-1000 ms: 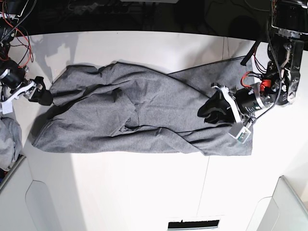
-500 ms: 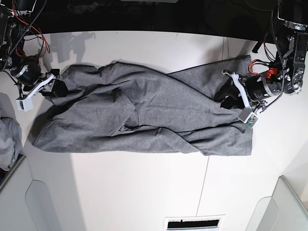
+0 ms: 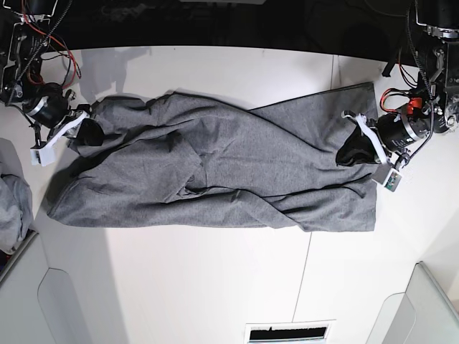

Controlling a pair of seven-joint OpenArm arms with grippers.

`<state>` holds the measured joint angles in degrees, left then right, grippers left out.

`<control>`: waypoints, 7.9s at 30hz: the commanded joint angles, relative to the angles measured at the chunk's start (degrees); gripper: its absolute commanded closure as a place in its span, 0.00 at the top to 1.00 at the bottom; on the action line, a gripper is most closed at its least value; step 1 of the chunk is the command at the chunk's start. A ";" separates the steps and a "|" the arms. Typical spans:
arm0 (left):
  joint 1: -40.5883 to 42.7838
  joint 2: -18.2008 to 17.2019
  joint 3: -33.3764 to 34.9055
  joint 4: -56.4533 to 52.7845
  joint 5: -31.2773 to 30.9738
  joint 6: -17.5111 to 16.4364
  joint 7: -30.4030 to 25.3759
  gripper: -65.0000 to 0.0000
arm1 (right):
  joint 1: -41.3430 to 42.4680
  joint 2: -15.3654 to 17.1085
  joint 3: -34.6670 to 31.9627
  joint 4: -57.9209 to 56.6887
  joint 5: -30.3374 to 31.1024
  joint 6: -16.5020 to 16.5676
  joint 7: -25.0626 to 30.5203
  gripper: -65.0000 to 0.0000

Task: Layout the t-shirt on the table in an organized manner, then fold the t-shirt properly
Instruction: 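Stretch the lifted shirt between both grippers and lay it down, then drag the shirt edges with both grippers to straighten the body, then pull the shirt corners apart with both grippers, then release, then grasp the shirt's edge with both grippers and pull it taut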

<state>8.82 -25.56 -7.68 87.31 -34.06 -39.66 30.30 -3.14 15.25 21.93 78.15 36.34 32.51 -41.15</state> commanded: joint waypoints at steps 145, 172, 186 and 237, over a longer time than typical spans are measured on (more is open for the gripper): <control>20.63 10.71 -3.17 20.44 -5.53 -0.34 7.96 0.21 | 1.68 6.95 2.95 3.28 4.90 -0.13 -8.44 0.69; 31.06 6.19 -17.44 10.38 -13.20 -0.34 9.35 0.46 | -13.55 14.38 2.97 3.72 0.79 -0.76 -4.81 0.69; 30.05 4.04 -17.51 10.08 -8.68 -0.34 6.91 0.46 | -13.42 14.58 7.13 5.66 1.68 -0.79 -3.76 0.69; 17.84 -7.28 -9.27 1.55 3.04 -0.34 6.12 0.00 | -13.60 14.49 8.87 2.14 3.43 -0.74 -5.55 0.00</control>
<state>26.63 -31.75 -16.43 88.27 -31.38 -39.97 36.84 -16.97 28.38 30.11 79.37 39.94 31.79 -47.48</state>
